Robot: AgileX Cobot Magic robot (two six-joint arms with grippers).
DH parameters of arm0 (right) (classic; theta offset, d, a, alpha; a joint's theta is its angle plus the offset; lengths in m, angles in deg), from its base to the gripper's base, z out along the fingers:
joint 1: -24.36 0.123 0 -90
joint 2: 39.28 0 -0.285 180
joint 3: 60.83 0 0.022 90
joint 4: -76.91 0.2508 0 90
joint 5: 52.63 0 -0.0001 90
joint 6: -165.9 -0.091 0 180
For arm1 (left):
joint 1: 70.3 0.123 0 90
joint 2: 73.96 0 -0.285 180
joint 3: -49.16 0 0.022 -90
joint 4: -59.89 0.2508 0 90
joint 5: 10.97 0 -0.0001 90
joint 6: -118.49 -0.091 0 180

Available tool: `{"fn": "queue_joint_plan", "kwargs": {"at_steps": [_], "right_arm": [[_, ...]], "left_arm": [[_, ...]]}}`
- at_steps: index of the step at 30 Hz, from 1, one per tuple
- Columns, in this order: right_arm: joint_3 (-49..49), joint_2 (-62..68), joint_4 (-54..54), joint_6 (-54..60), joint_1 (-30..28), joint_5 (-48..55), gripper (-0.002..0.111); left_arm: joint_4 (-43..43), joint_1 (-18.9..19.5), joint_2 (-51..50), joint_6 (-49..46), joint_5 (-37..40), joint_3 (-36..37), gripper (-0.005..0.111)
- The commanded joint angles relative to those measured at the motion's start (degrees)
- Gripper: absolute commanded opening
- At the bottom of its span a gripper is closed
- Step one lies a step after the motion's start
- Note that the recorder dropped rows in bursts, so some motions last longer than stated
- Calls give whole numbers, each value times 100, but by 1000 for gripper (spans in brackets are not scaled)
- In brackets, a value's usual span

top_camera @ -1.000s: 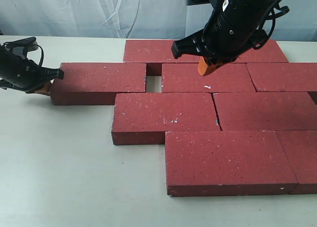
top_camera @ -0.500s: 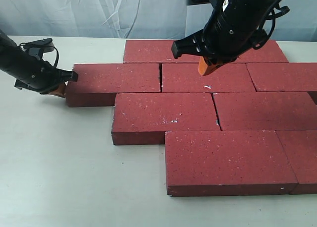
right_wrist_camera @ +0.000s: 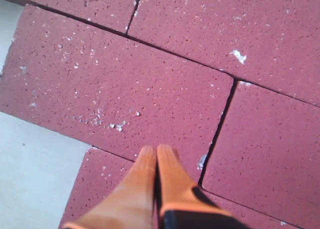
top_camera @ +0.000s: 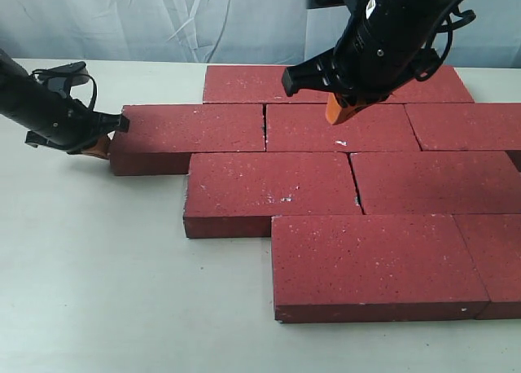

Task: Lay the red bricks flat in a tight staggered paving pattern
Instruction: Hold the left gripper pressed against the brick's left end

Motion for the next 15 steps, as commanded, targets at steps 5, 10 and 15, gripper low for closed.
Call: {"fn": "queue_joint_plan", "kwargs": {"at_steps": [5,10,15], "right_arm": [[5,-5,-10,20,-26,-45,-1],[5,-5,-10,20,-26,-45,-1],[5,-5,-10,20,-26,-45,-1]], "left_arm": [[-227,-20,2,-71,21,14,0],[-391,-175,2,-347,52,14,0],[-391,-232,2,-337,15,14,0]]}}
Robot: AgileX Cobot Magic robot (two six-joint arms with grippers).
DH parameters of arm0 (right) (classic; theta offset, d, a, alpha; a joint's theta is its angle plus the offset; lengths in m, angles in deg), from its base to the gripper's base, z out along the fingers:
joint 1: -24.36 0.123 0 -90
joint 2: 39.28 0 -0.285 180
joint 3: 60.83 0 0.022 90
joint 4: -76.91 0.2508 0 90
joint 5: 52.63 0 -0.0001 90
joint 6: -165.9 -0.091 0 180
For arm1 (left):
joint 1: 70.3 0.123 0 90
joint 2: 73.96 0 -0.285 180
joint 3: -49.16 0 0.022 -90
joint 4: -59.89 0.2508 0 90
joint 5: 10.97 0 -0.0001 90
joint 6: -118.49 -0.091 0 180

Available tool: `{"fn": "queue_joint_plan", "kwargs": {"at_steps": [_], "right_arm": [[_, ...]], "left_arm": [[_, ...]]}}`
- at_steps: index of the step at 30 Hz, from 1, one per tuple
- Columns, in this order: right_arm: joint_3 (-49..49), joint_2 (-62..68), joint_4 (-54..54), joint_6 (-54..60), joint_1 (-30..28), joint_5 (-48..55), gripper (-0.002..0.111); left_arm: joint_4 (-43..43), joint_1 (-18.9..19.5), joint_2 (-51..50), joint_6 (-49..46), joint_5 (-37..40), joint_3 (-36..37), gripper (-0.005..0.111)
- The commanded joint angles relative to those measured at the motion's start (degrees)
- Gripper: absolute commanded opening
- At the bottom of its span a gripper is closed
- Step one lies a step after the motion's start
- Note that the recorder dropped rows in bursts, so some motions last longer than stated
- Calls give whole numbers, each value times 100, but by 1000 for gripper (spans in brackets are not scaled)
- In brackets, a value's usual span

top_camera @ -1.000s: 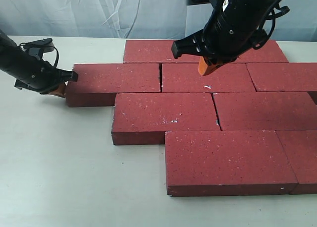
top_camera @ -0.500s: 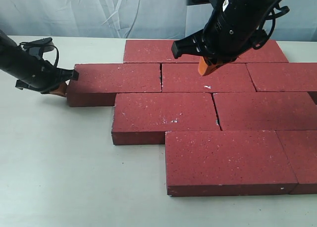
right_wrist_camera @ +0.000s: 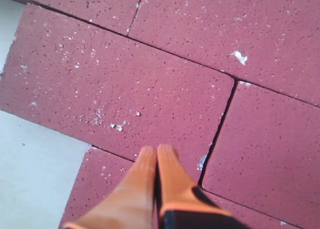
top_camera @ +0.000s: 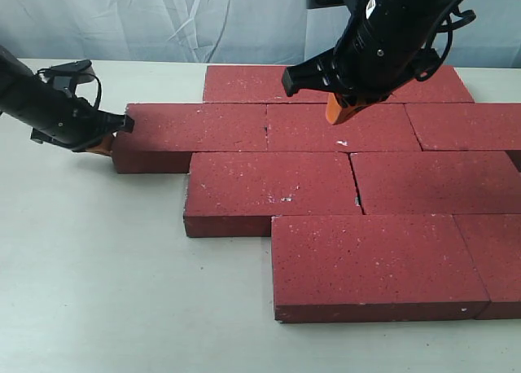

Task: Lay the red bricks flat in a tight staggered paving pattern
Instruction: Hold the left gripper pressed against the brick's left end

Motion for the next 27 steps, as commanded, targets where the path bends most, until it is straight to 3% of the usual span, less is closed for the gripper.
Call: {"fn": "queue_joint_plan", "kwargs": {"at_steps": [1,16,27], "right_arm": [[5,-5,-10,20,-26,-45,-1],[5,-5,-10,20,-26,-45,-1],[5,-5,-10,20,-26,-45,-1]], "left_arm": [[-169,-114,5,-25,110,14,0],[234,-87,5,13,41,14,0],[245,340,5,15,111,14,0]]}}
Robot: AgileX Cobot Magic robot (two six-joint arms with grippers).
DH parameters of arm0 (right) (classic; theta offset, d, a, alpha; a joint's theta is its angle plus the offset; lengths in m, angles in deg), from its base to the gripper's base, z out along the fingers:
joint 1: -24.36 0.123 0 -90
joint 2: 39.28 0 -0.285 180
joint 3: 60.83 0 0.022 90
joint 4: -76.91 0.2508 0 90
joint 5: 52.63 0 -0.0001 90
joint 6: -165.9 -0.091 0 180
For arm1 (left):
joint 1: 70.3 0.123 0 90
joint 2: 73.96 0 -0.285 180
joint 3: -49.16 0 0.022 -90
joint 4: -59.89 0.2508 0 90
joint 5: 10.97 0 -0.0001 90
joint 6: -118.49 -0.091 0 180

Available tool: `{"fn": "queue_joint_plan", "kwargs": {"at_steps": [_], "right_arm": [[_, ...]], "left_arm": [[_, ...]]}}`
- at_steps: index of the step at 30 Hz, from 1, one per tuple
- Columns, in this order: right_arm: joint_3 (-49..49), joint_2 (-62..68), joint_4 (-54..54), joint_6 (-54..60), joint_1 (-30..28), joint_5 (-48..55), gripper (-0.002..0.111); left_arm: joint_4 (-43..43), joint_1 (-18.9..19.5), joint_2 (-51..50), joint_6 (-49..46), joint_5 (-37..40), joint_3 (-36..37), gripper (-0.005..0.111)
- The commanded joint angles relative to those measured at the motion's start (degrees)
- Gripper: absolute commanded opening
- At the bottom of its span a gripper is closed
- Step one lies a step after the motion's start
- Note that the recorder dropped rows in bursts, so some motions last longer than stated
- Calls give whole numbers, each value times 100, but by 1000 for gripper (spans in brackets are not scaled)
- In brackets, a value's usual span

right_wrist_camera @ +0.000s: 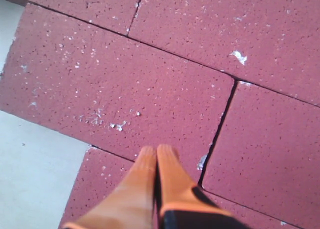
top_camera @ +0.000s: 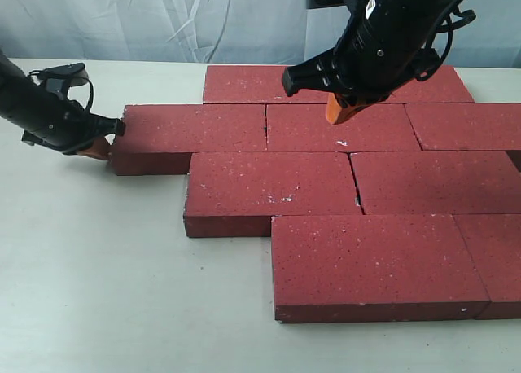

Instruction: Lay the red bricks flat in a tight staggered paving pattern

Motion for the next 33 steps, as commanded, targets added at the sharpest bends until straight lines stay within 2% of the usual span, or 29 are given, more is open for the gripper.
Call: {"fn": "queue_joint_plan", "kwargs": {"at_steps": [1,14,18,23,26,33], "right_arm": [[5,-5,-10,11,-26,-45,-1],[5,-5,-84,23,-26,14,-1],[5,-5,-116,36,-26,14,-1],[5,-5,-116,36,-26,14,-1],[5,-5,-116,36,-26,14,-1],[5,-5,-116,36,-26,-13,-1]], "left_arm": [[-4,168,5,26,47,2,0],[81,256,107,51,238,2,0],[238,256,560,277,450,2,0],[903,256,1341,983,715,2,0],[938,256,1779,1124,928,11,0],[916,246,2785,1216,568,594,0]]}}
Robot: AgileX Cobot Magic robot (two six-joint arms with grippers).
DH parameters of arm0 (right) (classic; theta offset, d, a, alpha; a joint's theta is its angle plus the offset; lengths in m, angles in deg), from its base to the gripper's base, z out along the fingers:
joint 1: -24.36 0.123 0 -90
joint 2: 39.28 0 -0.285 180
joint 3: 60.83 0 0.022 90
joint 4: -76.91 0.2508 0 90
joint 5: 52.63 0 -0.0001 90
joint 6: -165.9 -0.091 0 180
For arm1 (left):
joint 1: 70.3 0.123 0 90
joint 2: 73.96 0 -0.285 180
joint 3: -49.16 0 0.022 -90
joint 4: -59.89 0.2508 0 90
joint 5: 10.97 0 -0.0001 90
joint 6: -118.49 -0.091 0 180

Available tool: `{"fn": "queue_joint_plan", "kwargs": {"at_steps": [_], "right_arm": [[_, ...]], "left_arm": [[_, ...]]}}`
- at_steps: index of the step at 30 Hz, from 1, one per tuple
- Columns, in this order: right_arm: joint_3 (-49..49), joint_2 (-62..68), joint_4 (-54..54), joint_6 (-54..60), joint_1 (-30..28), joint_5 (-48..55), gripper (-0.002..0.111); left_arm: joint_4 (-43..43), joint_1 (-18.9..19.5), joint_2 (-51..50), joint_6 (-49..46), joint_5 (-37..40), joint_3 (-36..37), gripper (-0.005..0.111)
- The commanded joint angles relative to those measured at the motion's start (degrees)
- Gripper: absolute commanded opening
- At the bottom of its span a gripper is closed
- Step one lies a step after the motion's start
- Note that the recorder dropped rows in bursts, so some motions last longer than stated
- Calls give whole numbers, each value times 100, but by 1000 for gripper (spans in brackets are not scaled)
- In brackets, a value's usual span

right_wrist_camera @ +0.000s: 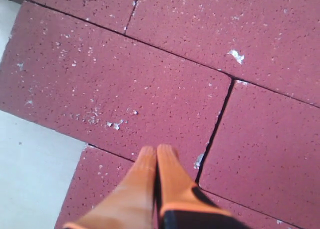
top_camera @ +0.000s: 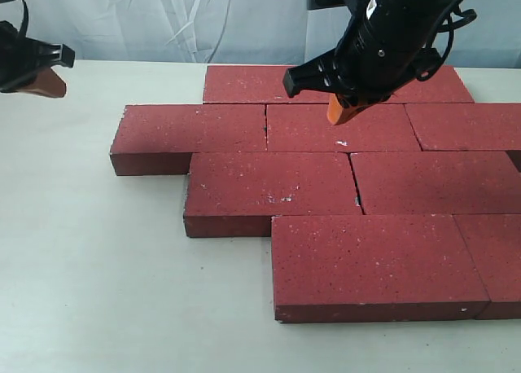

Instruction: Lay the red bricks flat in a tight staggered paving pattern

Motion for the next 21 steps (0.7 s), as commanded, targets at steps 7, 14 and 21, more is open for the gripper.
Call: {"fn": "queue_joint_plan", "kwargs": {"at_steps": [7,14,21], "right_arm": [[5,-5,153,31,-26,-46,-1],[5,-5,120,31,-26,22,-1],[5,-83,86,-19,-26,125,-1]], "left_arm": [[104,-120,1385,166,-455,754,0],[1309,-808,2315,975,-577,985,0],[2933,-1268,3379,2392,-791,1403,0]]}}
